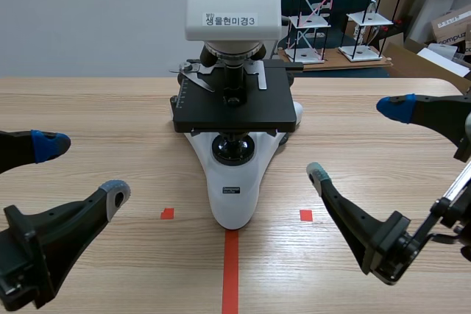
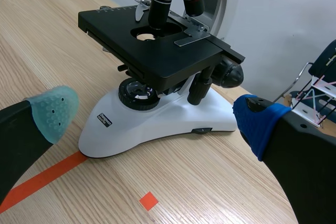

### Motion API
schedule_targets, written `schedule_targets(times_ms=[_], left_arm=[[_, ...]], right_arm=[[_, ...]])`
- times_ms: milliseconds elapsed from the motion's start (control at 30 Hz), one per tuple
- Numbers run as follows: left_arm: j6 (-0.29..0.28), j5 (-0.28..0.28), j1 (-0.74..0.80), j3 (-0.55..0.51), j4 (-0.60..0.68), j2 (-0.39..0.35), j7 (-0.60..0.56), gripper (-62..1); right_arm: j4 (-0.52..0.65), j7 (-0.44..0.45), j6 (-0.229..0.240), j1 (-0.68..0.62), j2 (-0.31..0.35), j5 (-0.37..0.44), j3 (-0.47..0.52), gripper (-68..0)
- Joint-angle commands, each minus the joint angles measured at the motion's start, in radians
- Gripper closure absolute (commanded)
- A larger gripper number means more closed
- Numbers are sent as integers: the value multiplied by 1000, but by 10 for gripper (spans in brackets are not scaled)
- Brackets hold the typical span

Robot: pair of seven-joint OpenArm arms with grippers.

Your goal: Return to the home posture

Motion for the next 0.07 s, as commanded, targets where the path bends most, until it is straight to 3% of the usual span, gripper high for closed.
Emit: schedule_targets(times_ms=[0, 33], left_arm=[[2, -9, 0, -3, 5, 5, -13, -568], [2, -9, 0, -3, 5, 5, -13, -568]], right_arm=[[24, 11, -3, 0, 5, 12, 2, -655], [24, 11, -3, 0, 5, 12, 2, -655]])
